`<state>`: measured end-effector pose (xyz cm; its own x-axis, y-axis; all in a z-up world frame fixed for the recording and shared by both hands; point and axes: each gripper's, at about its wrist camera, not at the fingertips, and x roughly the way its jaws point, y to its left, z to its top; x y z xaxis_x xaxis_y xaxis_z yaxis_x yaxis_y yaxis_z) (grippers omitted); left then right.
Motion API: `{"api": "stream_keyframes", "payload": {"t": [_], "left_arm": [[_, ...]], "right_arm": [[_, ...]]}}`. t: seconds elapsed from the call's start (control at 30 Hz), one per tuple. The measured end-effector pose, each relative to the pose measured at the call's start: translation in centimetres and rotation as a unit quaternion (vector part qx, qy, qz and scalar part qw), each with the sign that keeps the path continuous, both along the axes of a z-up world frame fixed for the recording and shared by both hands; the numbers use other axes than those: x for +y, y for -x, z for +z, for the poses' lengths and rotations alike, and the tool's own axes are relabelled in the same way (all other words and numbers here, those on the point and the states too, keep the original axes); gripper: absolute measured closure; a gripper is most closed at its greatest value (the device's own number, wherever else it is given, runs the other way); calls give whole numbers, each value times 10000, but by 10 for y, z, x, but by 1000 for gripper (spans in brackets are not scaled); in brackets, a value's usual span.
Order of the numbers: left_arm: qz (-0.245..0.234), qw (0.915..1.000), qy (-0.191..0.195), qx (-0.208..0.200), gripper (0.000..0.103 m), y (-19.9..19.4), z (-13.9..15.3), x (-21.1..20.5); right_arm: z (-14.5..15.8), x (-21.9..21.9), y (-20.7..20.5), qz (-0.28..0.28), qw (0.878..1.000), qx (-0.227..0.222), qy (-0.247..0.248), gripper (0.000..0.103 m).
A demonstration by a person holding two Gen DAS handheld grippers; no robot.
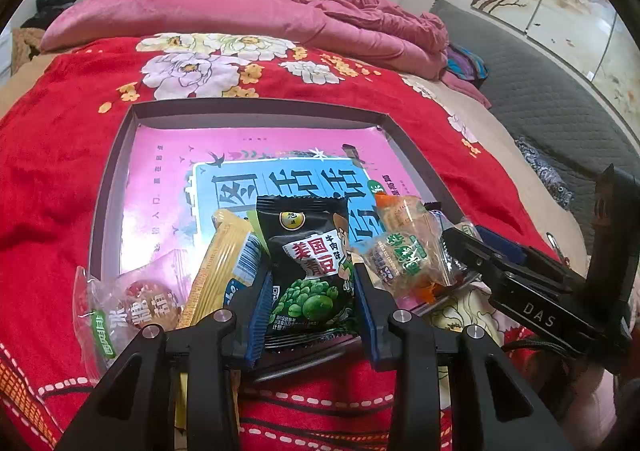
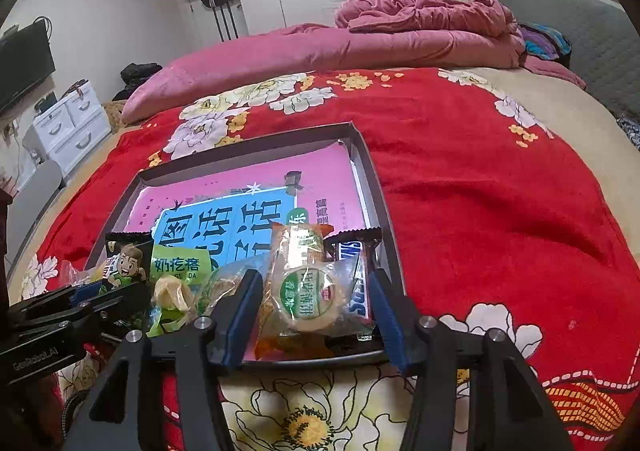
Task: Organize snacks
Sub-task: 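Lower both snacks into the tray and open both tools, then pull both open tools back away from the filled tray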
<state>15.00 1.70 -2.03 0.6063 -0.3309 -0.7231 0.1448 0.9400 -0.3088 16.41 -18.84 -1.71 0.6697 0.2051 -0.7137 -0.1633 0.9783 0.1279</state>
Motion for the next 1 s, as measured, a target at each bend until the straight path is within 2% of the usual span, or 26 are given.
{"api": "stream_keyframes", "payload": {"t": [0.23,0.6,1.0], "left_arm": [[-1,10000,1,2,63,0,0,0],[12,10000,31,19,63,1,0,1],[34,10000,12,-63,47,4,4,0]], "right_arm": [[4,-2,6,-41,10000,-41,-22,42],[12,-12,16,-217,9997,-124,-54,41],[15,-17,18,-309,9994,-139,-39,41]]}}
